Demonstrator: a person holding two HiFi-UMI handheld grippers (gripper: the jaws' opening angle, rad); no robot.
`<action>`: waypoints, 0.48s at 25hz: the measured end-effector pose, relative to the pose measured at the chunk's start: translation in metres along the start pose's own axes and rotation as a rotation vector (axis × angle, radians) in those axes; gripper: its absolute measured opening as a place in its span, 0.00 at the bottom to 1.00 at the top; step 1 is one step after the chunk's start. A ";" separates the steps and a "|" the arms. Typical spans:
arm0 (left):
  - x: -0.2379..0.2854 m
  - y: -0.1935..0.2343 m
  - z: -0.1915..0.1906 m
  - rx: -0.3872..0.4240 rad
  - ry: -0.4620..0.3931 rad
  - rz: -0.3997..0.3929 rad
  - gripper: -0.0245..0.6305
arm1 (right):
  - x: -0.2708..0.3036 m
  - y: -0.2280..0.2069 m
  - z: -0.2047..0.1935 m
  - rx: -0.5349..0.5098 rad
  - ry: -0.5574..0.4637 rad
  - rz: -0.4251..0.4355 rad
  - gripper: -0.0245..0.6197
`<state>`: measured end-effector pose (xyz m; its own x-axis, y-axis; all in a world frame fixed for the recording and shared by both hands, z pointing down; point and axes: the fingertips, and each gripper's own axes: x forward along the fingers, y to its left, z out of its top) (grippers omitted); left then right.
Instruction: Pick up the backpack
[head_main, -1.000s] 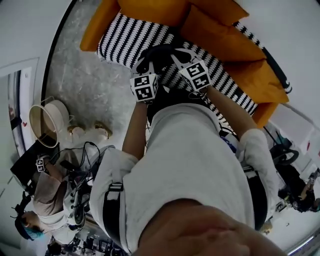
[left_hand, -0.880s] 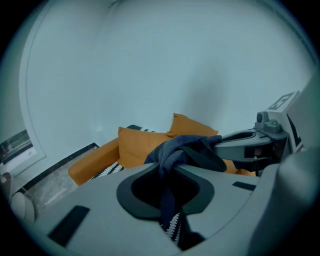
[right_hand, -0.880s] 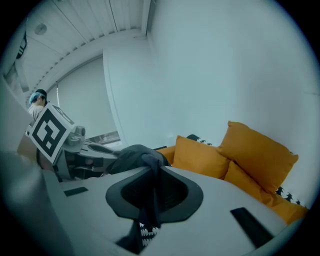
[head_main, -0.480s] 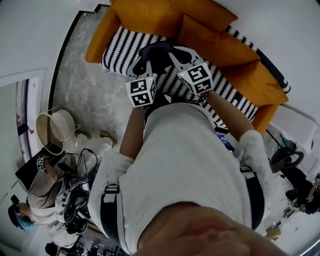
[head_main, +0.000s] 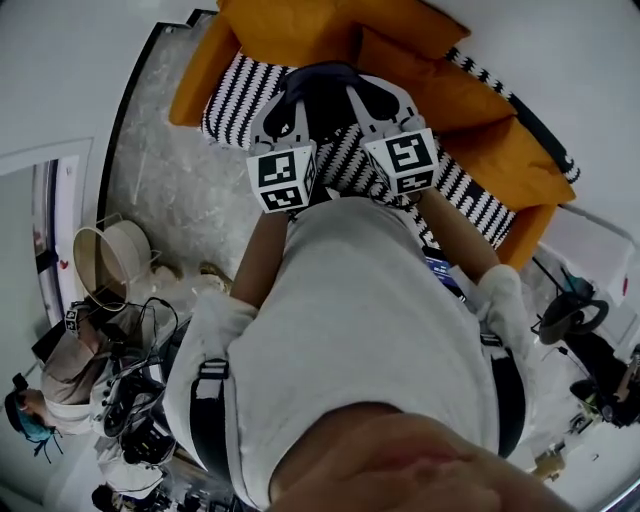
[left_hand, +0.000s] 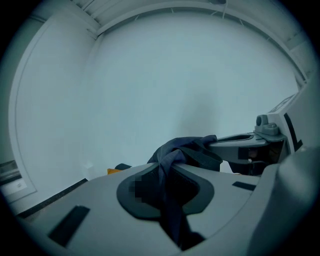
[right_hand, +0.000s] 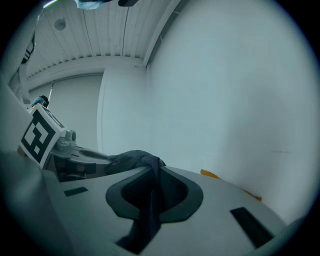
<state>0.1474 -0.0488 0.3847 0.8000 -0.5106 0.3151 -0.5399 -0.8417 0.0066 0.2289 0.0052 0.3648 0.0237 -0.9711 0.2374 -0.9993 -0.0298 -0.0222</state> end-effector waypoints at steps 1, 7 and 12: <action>-0.002 -0.002 0.007 0.000 -0.016 -0.007 0.11 | -0.004 -0.001 0.006 0.003 -0.010 -0.013 0.13; -0.014 -0.014 0.058 0.027 -0.142 -0.024 0.11 | -0.027 -0.009 0.052 -0.036 -0.107 -0.074 0.13; -0.014 -0.034 0.065 0.033 -0.163 -0.043 0.11 | -0.045 -0.022 0.054 -0.002 -0.131 -0.097 0.13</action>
<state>0.1714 -0.0247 0.3186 0.8557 -0.4931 0.1571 -0.4971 -0.8675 -0.0155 0.2516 0.0364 0.3020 0.1239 -0.9862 0.1097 -0.9922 -0.1250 -0.0029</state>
